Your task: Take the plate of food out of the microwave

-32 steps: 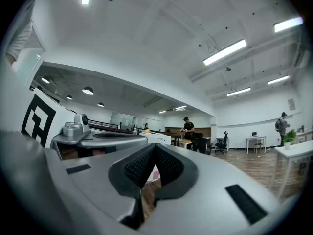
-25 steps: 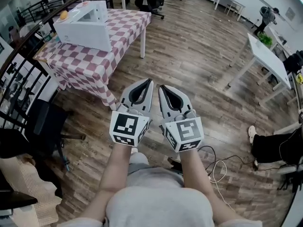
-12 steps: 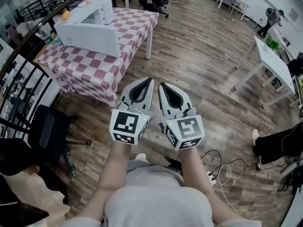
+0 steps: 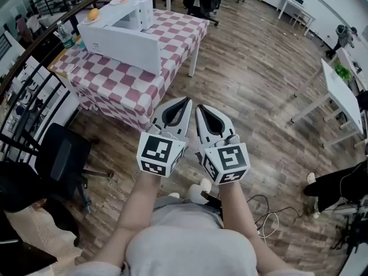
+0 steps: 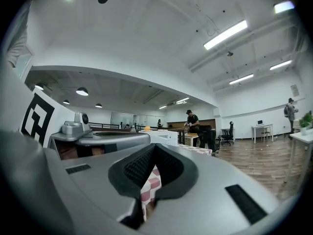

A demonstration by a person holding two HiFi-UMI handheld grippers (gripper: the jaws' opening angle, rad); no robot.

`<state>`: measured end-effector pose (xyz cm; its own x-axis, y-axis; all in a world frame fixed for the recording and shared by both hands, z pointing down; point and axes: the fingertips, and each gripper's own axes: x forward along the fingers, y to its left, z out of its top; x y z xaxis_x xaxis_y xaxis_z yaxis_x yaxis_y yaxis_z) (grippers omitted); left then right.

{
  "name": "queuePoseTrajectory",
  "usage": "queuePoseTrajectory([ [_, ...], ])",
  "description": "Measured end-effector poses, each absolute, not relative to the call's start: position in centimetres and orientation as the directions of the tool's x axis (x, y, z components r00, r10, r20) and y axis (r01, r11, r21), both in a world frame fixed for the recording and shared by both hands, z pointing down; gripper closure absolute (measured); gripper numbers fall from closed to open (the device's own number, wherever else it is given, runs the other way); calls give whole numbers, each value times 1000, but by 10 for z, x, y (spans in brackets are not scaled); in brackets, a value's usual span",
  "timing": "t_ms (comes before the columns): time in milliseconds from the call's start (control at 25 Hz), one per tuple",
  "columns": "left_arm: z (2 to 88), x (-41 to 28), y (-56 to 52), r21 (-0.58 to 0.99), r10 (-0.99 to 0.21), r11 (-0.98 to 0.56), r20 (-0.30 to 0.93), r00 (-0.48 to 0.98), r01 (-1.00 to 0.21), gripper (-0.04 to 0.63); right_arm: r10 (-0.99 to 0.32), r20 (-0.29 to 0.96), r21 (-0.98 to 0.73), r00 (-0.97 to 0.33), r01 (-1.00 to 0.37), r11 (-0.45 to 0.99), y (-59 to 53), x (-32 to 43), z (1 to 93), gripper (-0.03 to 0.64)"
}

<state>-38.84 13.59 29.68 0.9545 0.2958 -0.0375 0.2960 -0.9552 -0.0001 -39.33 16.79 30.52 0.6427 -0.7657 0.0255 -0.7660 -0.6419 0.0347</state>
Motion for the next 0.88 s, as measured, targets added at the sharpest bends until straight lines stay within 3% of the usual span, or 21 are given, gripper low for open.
queuePoseTrajectory([
  [880, 292, -226, 115, 31, -4, -1000, -39, 999, -3, 594, -918, 18, 3, 397, -918, -397, 150, -215, 301, 594],
])
